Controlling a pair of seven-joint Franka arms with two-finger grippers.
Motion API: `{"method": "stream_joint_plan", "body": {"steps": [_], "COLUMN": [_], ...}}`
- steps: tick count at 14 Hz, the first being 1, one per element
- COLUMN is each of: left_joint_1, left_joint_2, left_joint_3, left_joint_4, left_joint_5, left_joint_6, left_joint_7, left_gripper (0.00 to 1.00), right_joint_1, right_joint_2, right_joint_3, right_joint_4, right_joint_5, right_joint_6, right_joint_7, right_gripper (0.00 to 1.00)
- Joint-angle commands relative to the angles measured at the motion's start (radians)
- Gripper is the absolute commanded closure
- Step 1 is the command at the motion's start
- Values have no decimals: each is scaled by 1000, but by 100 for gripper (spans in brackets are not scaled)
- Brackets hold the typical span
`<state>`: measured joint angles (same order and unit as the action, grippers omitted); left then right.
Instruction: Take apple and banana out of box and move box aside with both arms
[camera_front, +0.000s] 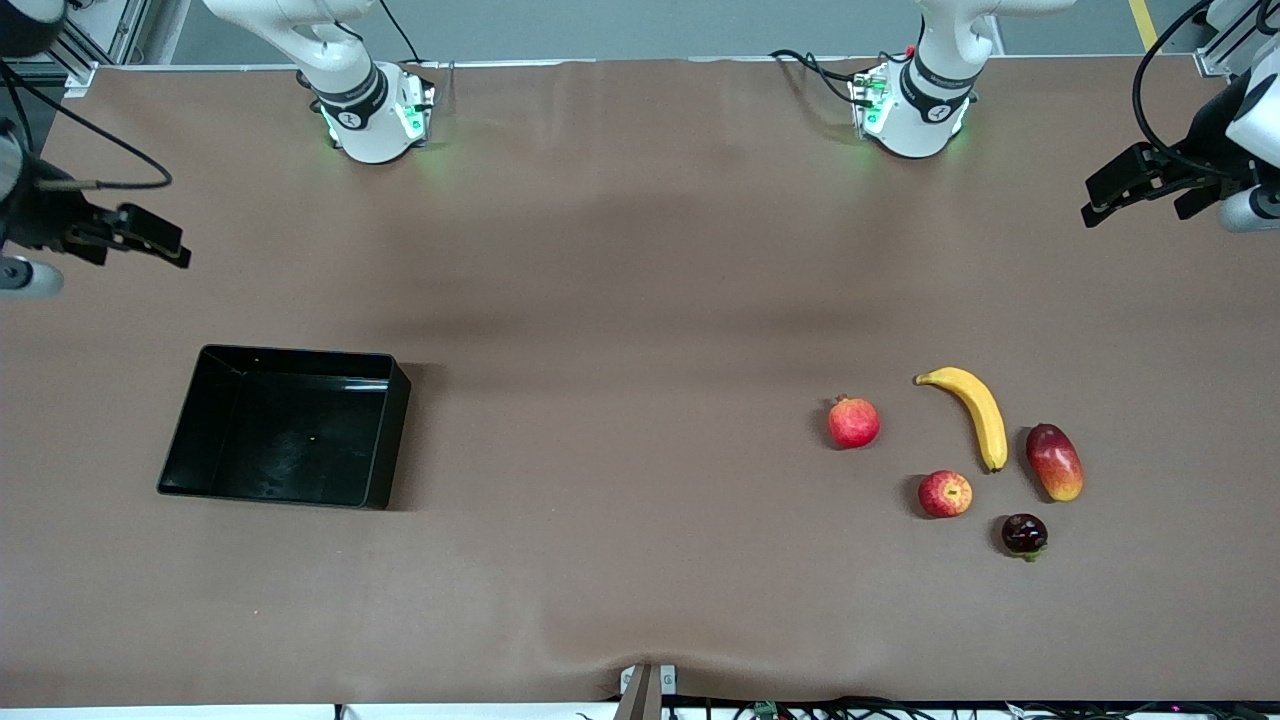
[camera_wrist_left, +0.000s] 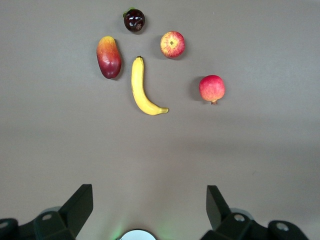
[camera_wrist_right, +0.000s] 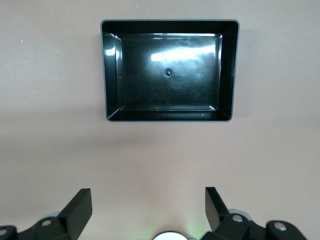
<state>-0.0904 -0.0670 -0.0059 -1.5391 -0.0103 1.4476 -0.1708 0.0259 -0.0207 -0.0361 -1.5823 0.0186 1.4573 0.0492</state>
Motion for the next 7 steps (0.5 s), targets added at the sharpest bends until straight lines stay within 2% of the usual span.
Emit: {"method": "stream_joint_plan", "body": {"steps": [1, 7], "left_joint_1": [5, 14], "left_joint_2": [1, 3], "left_joint_3": [-3, 0], "left_joint_4": [13, 30], "left_joint_5": [-4, 4], "left_joint_6": [-21, -21], "left_joint_7": [14, 19], "left_gripper": [0, 0], "right_joint_1": [11, 3], "right_joint_2": [7, 11], "right_joint_3": [-2, -8], "right_joint_4": [34, 71], "right_joint_5": [-5, 3], "right_joint_6": [-26, -40], "right_joint_7": [8, 8], "right_gripper": [0, 0]}}
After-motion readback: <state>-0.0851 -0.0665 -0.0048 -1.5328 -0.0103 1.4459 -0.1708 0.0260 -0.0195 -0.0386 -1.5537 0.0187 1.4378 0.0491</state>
